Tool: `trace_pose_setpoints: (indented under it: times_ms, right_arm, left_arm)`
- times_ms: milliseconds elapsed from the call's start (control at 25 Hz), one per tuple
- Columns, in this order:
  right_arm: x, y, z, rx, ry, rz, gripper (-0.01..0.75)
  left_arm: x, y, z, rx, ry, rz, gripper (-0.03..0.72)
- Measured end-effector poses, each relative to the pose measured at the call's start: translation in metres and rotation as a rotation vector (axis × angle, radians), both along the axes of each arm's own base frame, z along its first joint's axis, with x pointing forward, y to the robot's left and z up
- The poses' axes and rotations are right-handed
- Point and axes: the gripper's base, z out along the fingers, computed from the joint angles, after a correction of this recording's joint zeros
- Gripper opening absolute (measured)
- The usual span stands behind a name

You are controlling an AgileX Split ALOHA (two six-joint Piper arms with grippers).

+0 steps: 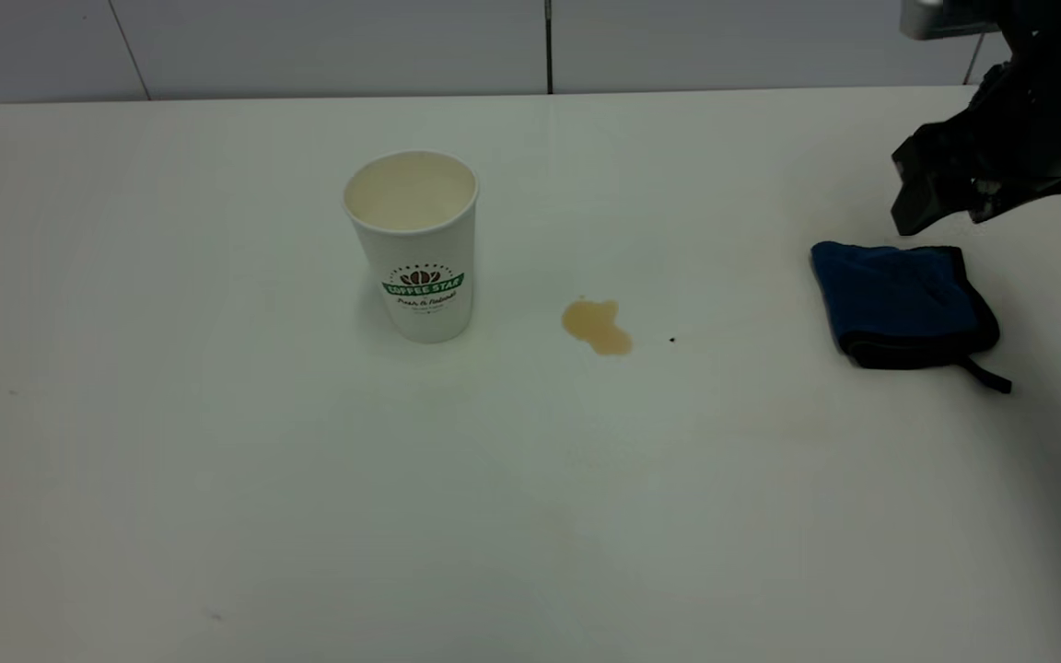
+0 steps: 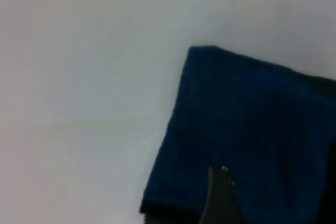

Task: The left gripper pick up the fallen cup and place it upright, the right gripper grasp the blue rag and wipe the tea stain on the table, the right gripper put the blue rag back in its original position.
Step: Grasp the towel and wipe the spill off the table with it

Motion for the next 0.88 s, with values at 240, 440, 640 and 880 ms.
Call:
trace_pose_setpoints:
  times_ms: [240,440,640,880]
  right_arm:
    - [0.022,-0.005,-0.041,-0.008,0.034,0.009,0.59]
    - [0.033,-0.004,-0.057,0.006,0.052,0.02,0.59]
    - [0.032,-0.004,-0.068,-0.001,0.07,0.032,0.58]
    - [0.033,0.0,-0.068,-0.006,0.081,0.064,0.149]
  left_arm:
    - [0.0,0.0,0.0,0.0,0.0,0.0,0.585]
    - [0.0,0.0,0.0,0.0,0.0,0.0,0.585]
    - [0.0,0.0,0.0,-0.001,0.0,0.001,0.585]
    - [0.0,0.0,0.0,-0.001,0.0,0.001,0.585]
